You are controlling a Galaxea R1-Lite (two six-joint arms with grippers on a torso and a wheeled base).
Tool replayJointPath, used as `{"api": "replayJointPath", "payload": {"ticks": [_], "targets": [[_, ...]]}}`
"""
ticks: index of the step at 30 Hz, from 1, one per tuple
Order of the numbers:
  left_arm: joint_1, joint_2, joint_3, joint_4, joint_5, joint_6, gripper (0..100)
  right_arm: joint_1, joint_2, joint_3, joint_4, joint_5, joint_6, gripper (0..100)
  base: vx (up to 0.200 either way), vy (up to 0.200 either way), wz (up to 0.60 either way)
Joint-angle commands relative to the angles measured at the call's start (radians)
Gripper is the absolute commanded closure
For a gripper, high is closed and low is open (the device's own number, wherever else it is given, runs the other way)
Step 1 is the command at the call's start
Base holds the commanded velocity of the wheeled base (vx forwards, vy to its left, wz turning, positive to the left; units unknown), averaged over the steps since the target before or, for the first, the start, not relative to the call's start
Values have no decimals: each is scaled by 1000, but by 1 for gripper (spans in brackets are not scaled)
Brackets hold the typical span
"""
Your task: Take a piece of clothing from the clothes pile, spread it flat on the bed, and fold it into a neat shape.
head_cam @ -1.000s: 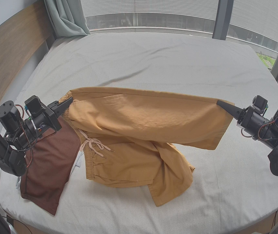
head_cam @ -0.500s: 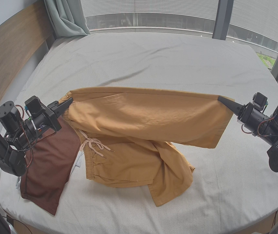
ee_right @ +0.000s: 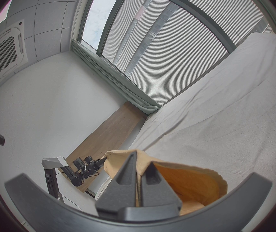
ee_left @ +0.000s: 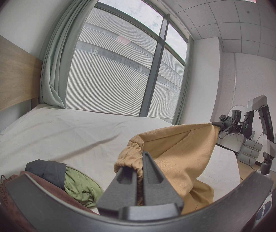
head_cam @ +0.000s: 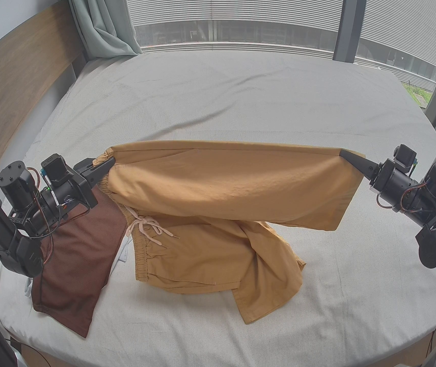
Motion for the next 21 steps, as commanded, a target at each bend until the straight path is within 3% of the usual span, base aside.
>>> {"api": "replayJointPath", "payload": {"ticks": [1,21], "targets": [[2,22,2,-1,1,-2,100,-4,18,-4,0,-4,-1,100,0,0,0],[-15,91,-58,-1,51,-52,100,-20,190,-215,1,-8,-6,100,0,0,0]]}}
